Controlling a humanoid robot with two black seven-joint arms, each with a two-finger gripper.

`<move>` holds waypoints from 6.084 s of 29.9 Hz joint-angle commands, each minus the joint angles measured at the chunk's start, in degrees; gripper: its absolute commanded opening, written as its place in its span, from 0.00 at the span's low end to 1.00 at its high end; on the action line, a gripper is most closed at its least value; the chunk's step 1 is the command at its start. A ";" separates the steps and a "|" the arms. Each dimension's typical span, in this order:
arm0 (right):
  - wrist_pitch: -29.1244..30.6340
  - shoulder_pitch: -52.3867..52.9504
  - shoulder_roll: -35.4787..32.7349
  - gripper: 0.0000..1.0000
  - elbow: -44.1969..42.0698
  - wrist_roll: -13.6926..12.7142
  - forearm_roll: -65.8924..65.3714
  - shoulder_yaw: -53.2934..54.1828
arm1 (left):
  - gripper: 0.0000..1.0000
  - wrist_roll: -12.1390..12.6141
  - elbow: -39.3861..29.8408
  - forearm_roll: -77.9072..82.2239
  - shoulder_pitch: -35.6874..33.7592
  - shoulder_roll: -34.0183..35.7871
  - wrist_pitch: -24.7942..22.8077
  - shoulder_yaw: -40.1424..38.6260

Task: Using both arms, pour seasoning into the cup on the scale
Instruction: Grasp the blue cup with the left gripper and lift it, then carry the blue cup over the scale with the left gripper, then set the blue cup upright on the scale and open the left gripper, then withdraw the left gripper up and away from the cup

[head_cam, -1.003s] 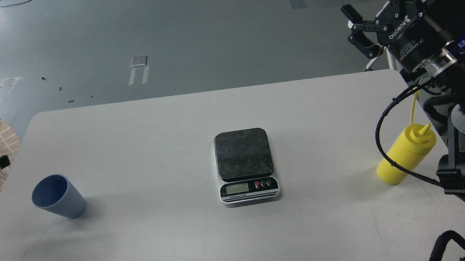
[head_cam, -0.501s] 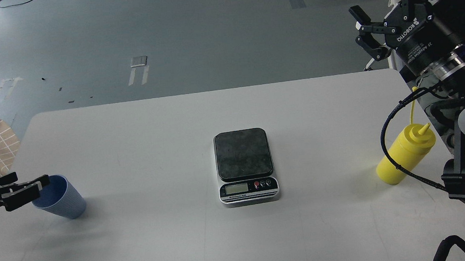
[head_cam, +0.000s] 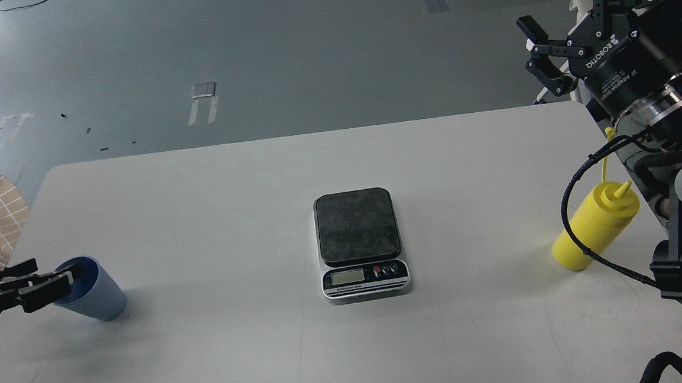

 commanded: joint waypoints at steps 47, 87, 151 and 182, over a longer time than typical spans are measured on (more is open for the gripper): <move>0.61 -4.22 0.00 1.00 -0.18 0.18 0.06 0.25 | 0.00 -0.01 1.19 6.63 -25.29 -13.86 -15.82 -0.70; 0.70 -3.70 -1.32 1.00 0.34 0.27 0.32 1.57 | 0.00 -0.01 8.92 25.62 -33.49 -47.28 -22.60 0.10; 1.19 -4.84 -2.02 1.00 0.78 0.18 0.41 4.12 | 0.98 -0.01 18.31 -7.75 -37.27 -49.66 -27.61 -6.48; -12.66 -4.31 -2.64 1.00 8.43 -1.49 48.92 21.16 | 0.98 -0.01 21.31 -66.05 -15.12 -40.33 -35.35 -34.18</move>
